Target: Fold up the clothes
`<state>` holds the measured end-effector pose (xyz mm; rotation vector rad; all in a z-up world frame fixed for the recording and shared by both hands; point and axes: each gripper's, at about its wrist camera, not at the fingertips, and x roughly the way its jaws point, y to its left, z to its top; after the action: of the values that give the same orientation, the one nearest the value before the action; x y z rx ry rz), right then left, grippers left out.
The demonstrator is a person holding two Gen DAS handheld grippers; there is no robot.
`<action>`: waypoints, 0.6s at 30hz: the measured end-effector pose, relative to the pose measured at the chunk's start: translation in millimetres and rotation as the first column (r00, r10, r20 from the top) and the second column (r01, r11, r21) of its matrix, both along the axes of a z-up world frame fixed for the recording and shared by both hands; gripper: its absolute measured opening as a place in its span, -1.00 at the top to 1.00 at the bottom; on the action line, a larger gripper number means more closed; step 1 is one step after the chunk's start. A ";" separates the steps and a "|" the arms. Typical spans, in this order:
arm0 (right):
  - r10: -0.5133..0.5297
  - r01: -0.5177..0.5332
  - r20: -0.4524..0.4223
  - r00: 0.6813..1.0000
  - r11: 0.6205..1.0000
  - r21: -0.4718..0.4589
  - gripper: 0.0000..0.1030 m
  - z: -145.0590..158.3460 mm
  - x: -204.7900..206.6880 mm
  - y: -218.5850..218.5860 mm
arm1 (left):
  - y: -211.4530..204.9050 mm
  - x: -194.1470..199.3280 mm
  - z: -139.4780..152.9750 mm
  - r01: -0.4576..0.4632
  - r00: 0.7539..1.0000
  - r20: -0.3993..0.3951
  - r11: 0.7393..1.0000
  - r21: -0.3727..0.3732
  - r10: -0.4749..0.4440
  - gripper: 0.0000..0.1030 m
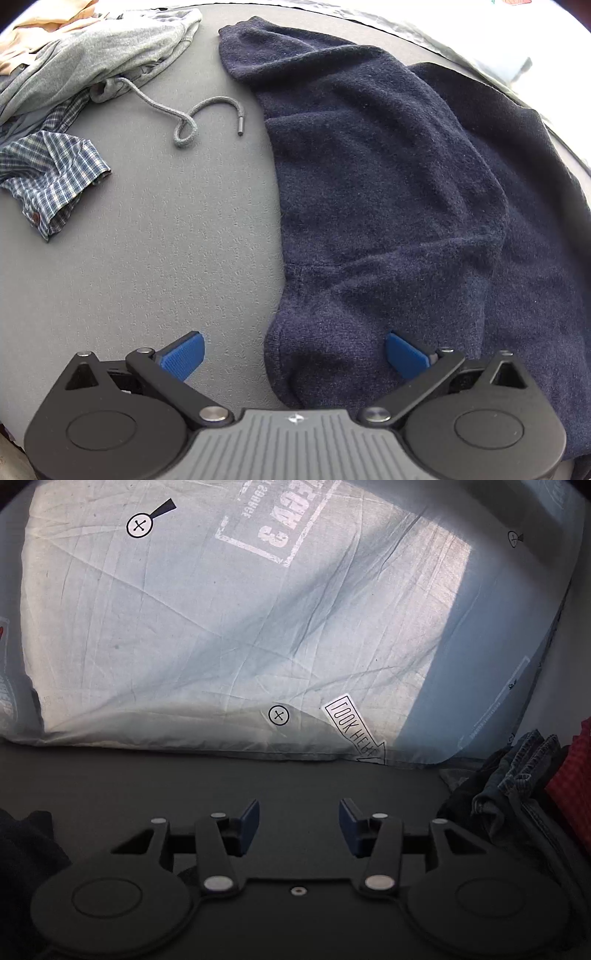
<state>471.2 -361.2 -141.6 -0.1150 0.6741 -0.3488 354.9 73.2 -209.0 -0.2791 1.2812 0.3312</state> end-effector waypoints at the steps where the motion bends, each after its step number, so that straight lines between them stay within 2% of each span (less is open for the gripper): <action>1: 0.032 -0.032 -0.027 0.999 0.999 0.019 0.05 -7.9 -16.4 5.4 | -0.2 -1.5 0.9 0.001 1.000 0.002 1.000 0.002 -0.001 -1.00; 3: 0.058 -0.053 -0.077 0.995 0.997 0.060 0.05 -24.6 -51.7 15.7 | -2.3 -4.9 3.7 0.012 1.000 0.007 1.000 0.012 -0.012 -1.00; 6: -0.027 0.047 -0.142 0.989 0.989 0.143 0.05 -44.3 -102.6 21.9 | -8.1 -13.6 9.5 0.037 0.999 0.023 0.999 0.022 -0.037 -1.00; 9: -0.081 0.120 -0.157 0.984 0.959 0.256 0.05 -50.2 -146.5 21.0 | -12.8 -25.9 13.4 0.047 0.998 0.048 0.998 0.030 -0.049 -1.00; 11: -0.075 0.118 -0.163 0.984 0.956 0.270 0.03 -47.9 -168.8 24.5 | -13.0 -33.1 14.6 0.049 0.997 0.058 0.999 0.023 -0.050 -1.00; 13: -0.054 0.113 -0.175 0.983 0.930 0.350 -0.06 -45.8 -184.7 23.6 | -12.0 -39.7 16.2 0.048 0.996 0.069 0.999 0.012 -0.049 -1.00; 15: -0.031 0.109 -0.186 0.982 0.897 0.428 -0.10 -43.7 -200.4 22.6 | -11.4 -44.0 17.6 0.047 0.996 0.077 0.999 -0.001 -0.047 -1.00; 16: -0.016 0.110 -0.189 0.982 0.859 0.501 -0.13 -45.7 -204.0 19.6 | -11.6 -45.9 18.2 0.048 0.996 0.081 0.999 -0.004 -0.048 -1.00; 18: 0.042 0.095 -0.191 0.981 0.749 0.656 -0.21 -56.3 -206.5 16.0 | -13.4 -50.7 19.4 0.059 0.994 0.088 0.998 -0.005 -0.058 -1.00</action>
<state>264.7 -345.2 -197.9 0.5568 0.9631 -0.1048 304.3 59.8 -189.7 -0.2591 1.2019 0.2614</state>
